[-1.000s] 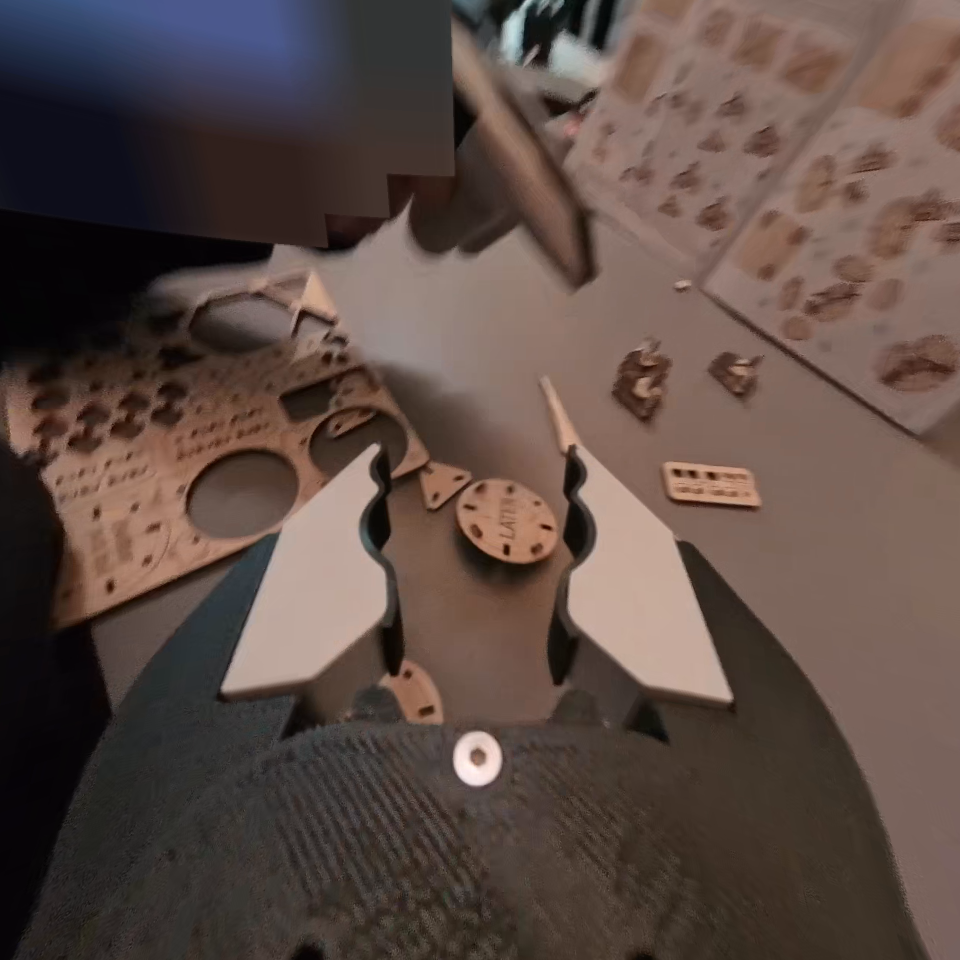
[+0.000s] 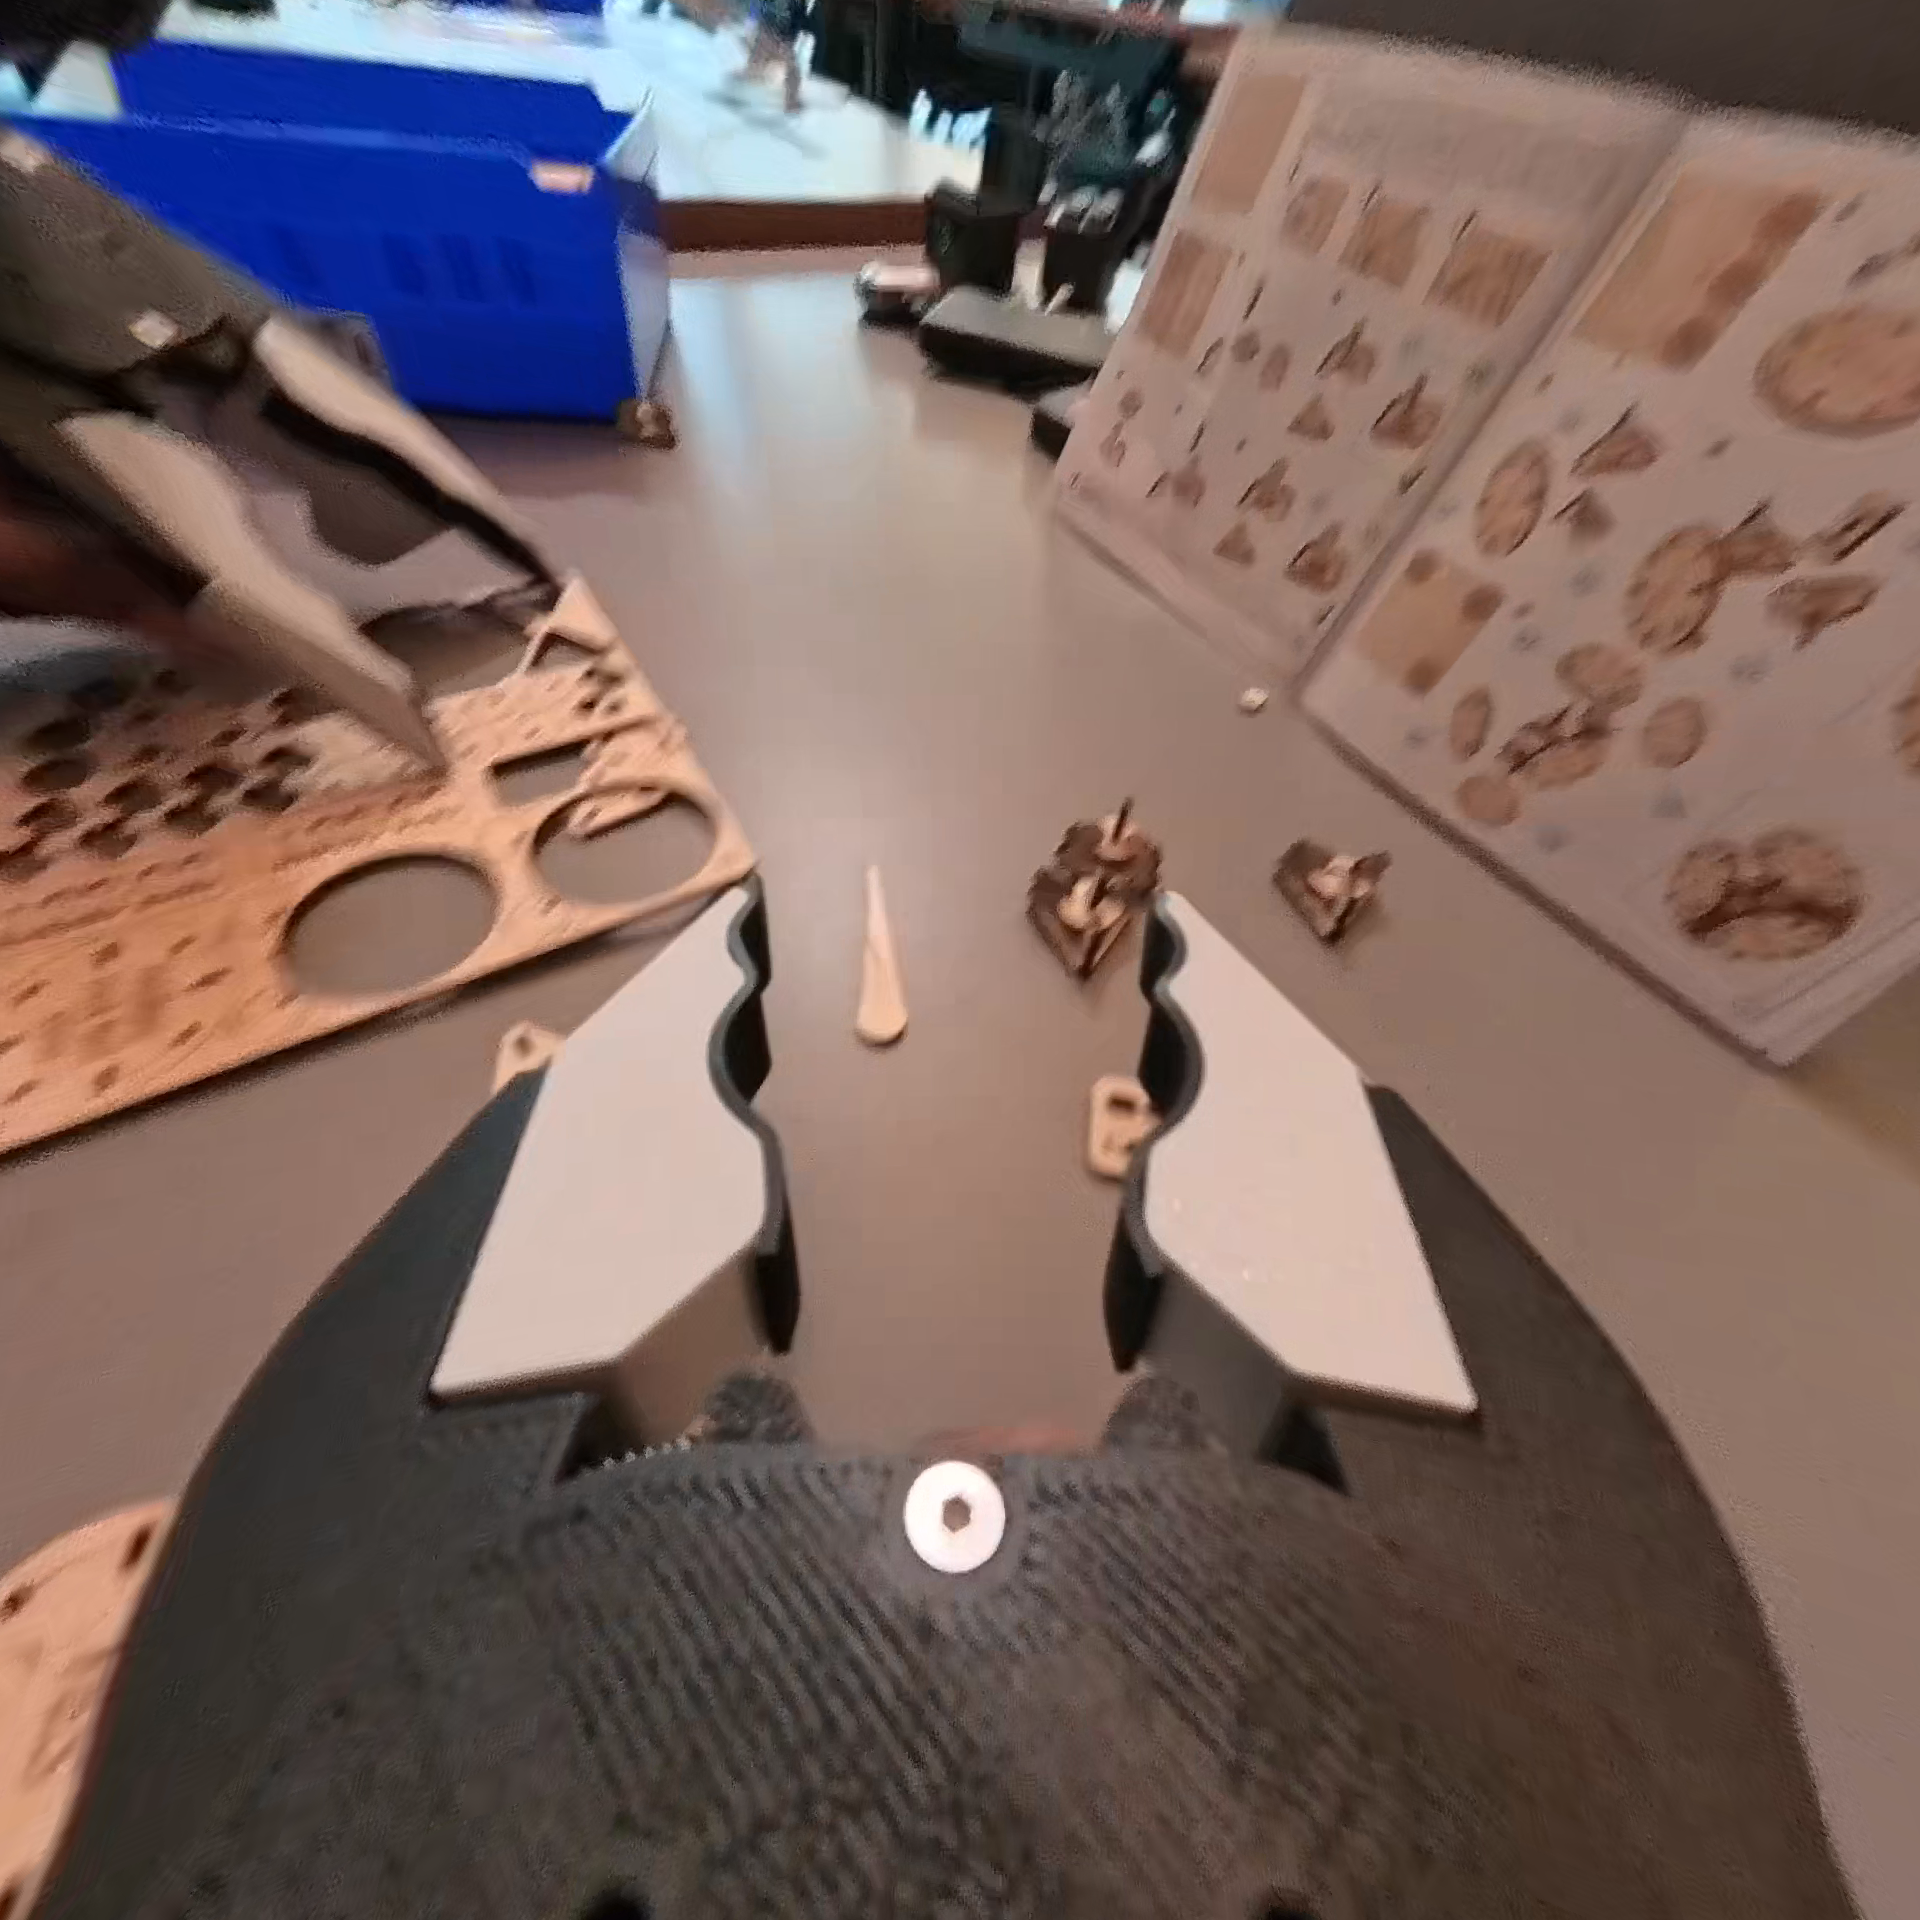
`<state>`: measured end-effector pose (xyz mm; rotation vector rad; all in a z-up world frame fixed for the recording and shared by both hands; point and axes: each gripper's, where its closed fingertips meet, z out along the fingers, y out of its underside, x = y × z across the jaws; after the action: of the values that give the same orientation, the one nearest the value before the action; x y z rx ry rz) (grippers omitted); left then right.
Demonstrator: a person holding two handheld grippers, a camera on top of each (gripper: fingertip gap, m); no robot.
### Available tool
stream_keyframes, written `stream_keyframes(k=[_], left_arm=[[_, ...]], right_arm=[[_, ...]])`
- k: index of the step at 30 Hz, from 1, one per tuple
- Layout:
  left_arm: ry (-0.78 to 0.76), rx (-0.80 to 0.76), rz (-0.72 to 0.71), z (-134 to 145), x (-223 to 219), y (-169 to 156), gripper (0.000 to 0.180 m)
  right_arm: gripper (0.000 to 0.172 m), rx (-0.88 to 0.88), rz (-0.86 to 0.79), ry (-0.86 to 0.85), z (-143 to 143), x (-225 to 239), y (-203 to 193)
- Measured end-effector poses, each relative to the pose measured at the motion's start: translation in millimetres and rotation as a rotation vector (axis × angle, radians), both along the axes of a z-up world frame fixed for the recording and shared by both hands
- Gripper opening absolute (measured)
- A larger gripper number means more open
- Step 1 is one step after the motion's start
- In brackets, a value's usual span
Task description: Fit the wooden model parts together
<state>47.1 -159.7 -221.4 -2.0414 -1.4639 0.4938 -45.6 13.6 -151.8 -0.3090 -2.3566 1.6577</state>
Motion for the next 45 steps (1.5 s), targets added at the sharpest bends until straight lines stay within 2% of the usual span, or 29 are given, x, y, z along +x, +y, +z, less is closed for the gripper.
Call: stream_keyframes(k=[3, 6, 10, 13, 15, 18, 19, 25, 29, 33, 36, 40, 43, 45], left_arm=[[0.058, -0.052, 0.006, 10.4, -19.6, -15.3, 0.105], [0.175, -0.016, -0.051, 39.3, -39.8, -0.9, 0.1], [0.265, 0.164, -0.165, 70.7, -66.3, 44.5, 0.093], [0.26, 0.304, -0.238, 75.4, -87.6, 77.9, 0.089], [0.23, 0.394, -0.282, 74.6, -100.2, 98.3, 0.088], [0.197, 0.529, -0.347, 78.6, -113.4, 124.7, 0.087], [0.196, 0.563, -0.364, 80.3, -116.5, 131.0, 0.086], [0.199, 0.687, -0.455, 81.2, -108.8, 150.2, 0.083], [0.187, 0.771, -0.47, 87.8, -97.7, 147.7, 0.083], [0.133, 0.913, -0.544, 100.6, -80.9, 159.1, 0.081], [0.067, 1.03, -0.644, 107.5, -60.1, 175.6, 0.054], [0.009, 1.168, -0.713, 114.7, -41.3, 192.8, 0.031], [0.049, 1.178, -0.699, 116.6, -41.6, 193.4, 0.009], [0.092, 1.115, -0.656, 112.0, -49.0, 189.1, 0.0]], right_arm=[[0.101, 0.145, 0.054, -0.08, -25.4, 19.7, 9.7], [0.099, 0.213, 0.137, -0.153, -39.4, 41.8, 14.9], [0.098, 0.301, 0.199, -0.172, -52.6, 56.4, 13.9], [0.09, 0.358, 0.229, -0.149, -60.6, 63.1, 12.8], [0.076, 0.375, 0.256, -0.15, -63.2, 67.6, 12.6], [0.063, 0.379, 0.266, -0.132, -63.4, 69.7, 10.4], [0.053, 0.375, 0.268, -0.134, -62.9, 69.9, 10.2], [0.052, 0.372, 0.257, -0.117, -61.7, 66.2, 10.8], [0.052, 0.253, 0.186, -0.011, -39.5, 49.2, 8.7], [0.052, 0.01, 0.052, 0.214, 12.1, 27.7, 11.6], [0.052, -0.095, -0.008, 0.361, 38.5, 24.4, 17.8], [0.052, -0.095, -0.044, 0.541, 50.0, 29.9, 17.0], [0.051, -0.072, -0.035, 0.605, 49.2, 37.1, 10.9], [0.048, -0.072, -0.049, 0.631, 49.7, 37.5, 9.5]])
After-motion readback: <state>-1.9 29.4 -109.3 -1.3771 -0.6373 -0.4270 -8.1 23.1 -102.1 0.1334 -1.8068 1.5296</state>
